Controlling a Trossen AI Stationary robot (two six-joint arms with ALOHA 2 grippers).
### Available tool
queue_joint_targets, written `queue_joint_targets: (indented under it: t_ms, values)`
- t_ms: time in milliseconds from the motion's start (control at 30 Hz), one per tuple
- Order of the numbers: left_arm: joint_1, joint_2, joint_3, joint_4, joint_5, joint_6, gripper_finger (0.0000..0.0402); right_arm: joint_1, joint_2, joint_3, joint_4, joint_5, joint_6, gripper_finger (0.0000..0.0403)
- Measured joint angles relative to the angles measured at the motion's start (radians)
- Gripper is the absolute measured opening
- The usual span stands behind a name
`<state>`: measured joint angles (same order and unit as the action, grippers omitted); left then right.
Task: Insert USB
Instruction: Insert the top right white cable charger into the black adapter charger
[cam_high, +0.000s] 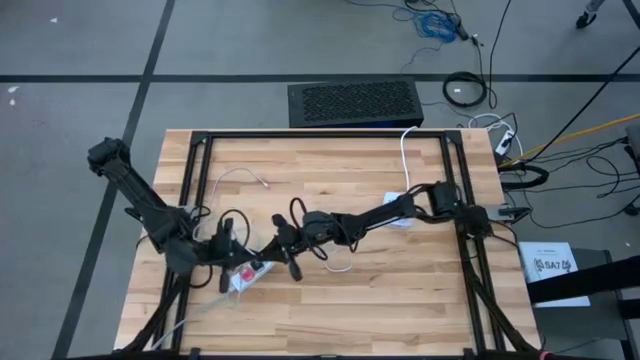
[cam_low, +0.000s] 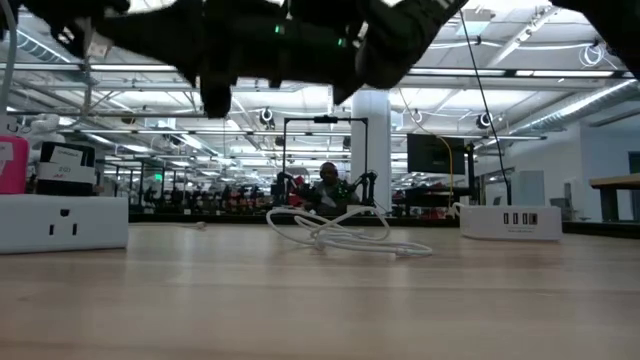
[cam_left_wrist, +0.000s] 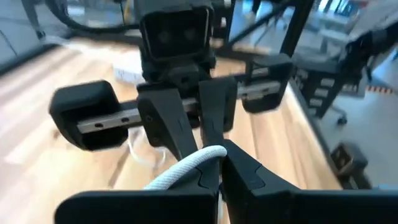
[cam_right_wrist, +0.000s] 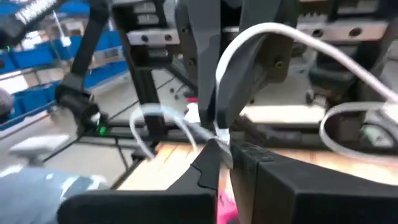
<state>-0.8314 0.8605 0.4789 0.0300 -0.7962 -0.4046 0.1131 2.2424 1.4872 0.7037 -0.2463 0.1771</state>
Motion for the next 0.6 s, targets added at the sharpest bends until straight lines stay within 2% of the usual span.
queue_joint_targets:
  t_ms: [167, 333, 600]
  values:
    - [-0.006, 0.068, 0.002, -0.091, 0.025, -0.131, 0.0006, -0.005, 0.074, 0.052, -0.029, -0.055, -0.009, 0.0001]
    - [-0.035, 0.129, 0.003, -0.103, 0.024, -0.19, 0.0006, -0.009, 0.121, 0.146, -0.149, -0.096, -0.06, 0.0001]
    - [-0.082, 0.154, 0.003, -0.166, -0.045, -0.288, 0.0006, -0.022, 0.156, 0.215, -0.252, -0.104, -0.136, 0.0]
